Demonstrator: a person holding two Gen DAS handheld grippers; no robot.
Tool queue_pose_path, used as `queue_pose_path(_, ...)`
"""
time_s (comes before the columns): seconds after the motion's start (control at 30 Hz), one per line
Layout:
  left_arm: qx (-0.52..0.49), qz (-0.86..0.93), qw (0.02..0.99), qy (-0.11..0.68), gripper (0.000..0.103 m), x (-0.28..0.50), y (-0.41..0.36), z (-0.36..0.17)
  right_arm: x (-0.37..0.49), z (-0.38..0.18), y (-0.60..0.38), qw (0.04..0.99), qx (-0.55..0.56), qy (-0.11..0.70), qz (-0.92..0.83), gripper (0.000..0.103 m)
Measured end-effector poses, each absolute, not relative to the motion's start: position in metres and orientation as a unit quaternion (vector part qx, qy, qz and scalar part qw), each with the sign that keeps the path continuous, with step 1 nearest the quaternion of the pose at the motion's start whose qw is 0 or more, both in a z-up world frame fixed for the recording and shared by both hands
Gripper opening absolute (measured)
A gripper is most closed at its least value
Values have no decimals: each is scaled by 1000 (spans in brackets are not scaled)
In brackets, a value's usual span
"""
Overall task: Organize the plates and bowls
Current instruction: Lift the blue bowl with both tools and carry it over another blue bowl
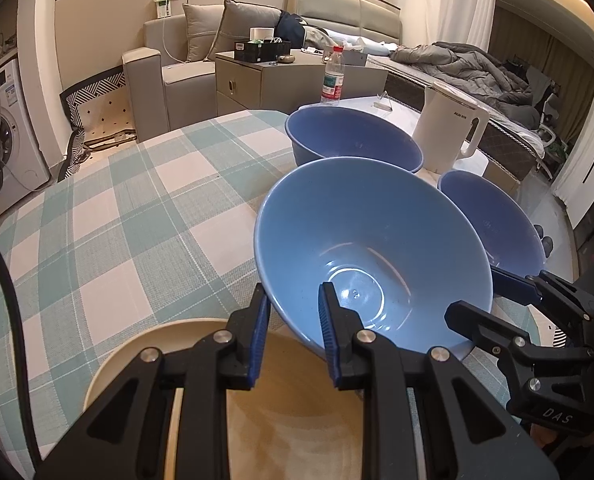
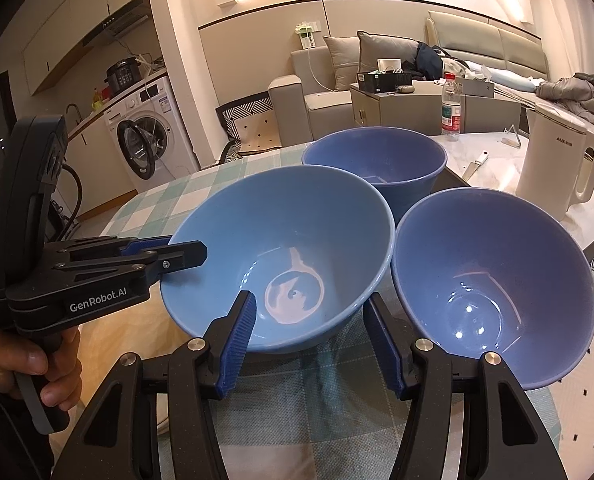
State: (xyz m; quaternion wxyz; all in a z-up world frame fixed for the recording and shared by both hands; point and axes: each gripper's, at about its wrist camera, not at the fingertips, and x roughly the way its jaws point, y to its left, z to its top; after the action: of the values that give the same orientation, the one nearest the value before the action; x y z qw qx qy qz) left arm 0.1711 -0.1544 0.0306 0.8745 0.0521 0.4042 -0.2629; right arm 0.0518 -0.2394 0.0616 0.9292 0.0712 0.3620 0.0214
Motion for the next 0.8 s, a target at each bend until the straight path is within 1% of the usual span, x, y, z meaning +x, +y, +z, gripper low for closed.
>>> queue_pose_path(0.8, 43, -259, 891, 371, 23, 146, -144, 58, 35, 85, -232, 942, 45, 332, 26, 58)
